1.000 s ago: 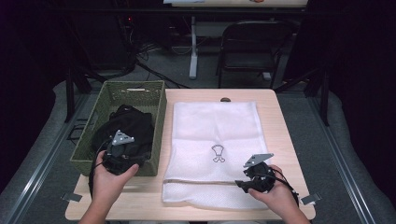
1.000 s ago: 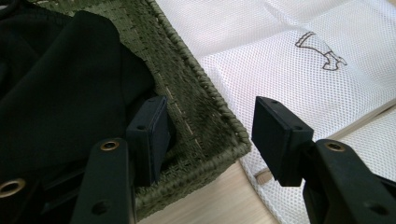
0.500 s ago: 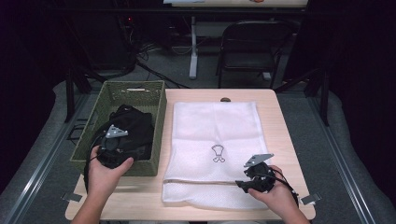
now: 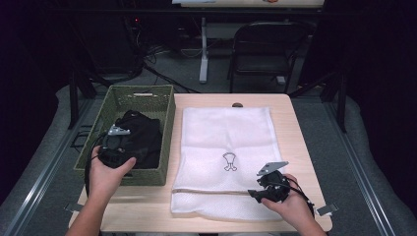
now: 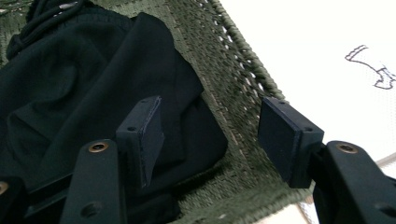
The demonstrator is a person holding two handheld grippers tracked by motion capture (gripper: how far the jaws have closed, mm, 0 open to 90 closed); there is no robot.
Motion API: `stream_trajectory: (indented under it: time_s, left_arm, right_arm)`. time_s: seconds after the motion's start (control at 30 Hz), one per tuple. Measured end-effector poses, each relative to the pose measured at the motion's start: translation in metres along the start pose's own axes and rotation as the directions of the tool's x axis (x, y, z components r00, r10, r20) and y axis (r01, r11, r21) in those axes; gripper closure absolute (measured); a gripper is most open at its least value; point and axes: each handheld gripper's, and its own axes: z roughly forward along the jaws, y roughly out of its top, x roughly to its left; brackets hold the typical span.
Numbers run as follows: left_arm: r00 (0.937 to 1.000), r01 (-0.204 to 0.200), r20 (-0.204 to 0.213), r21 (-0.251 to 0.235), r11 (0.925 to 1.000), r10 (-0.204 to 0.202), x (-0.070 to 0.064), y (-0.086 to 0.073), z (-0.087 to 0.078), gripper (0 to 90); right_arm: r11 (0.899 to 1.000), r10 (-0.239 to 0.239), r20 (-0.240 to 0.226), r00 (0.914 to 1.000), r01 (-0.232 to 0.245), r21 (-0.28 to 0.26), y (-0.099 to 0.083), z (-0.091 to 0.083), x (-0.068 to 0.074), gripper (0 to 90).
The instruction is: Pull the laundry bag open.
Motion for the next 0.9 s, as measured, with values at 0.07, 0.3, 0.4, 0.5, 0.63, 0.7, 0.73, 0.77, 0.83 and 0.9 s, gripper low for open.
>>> stream_trajectory:
  time_s: [0.07,0.3,0.4,0.5,0.63,0.7,0.73,0.77,0.83,0.9]
  left_arm:
    - [1.0000,0.005,-0.002,-0.002,1.0000,-0.005,0.003,0.002,0.002,40.4]
    - [0.9996,0.025,-0.008,-0.005,0.9997,-0.025,0.012,0.009,0.006,40.4]
    - [0.9992,0.037,-0.013,-0.008,0.9993,-0.038,0.016,0.010,0.009,40.0]
    - [0.9984,0.055,-0.008,-0.002,0.9985,-0.055,0.021,0.012,0.011,38.3]
    - [0.9975,0.071,-0.007,0.004,0.9975,-0.071,0.026,0.014,0.013,37.3]
    - [0.9977,0.067,-0.015,0.003,0.9978,-0.067,0.028,0.016,0.013,37.3]
    - [0.9974,0.067,-0.024,-0.014,0.9976,-0.068,0.029,0.016,0.013,37.4]
    - [0.9975,0.065,-0.027,-0.022,0.9977,-0.065,0.030,0.017,0.012,38.3]
    - [0.9972,0.067,-0.033,-0.027,0.9974,-0.068,0.031,0.018,0.012,38.5]
    - [0.9970,0.070,-0.032,-0.016,0.9974,-0.071,0.034,0.020,0.014,38.4]
  right_arm:
    - [1.000,0.002,-0.001,1.0000,-0.002,0.003,0.000,0.000,0.000,45.9]
    - [1.000,0.000,0.000,1.0000,0.000,0.001,0.000,0.001,0.000,45.5]
    - [1.000,0.004,-0.001,1.0000,-0.004,0.001,-0.001,0.001,-0.001,45.2]
    - [1.000,0.004,-0.003,1.0000,-0.004,0.002,-0.001,0.002,-0.001,44.7]
    - [1.000,0.004,-0.002,1.0000,-0.004,0.001,-0.001,0.003,-0.002,44.0]
    - [1.000,0.006,-0.001,1.0000,-0.006,-0.001,-0.001,0.003,-0.002,43.7]
    - [1.000,0.007,0.000,1.0000,-0.007,0.000,-0.001,0.003,-0.002,43.6]
    - [1.000,0.009,0.000,1.0000,-0.009,0.002,-0.001,0.003,-0.002,43.4]
    - [1.000,0.005,0.005,1.0000,-0.006,0.007,-0.002,0.004,-0.003,43.0]
    - [1.000,0.004,0.006,1.0000,-0.004,0.009,-0.002,0.004,-0.003,42.6]
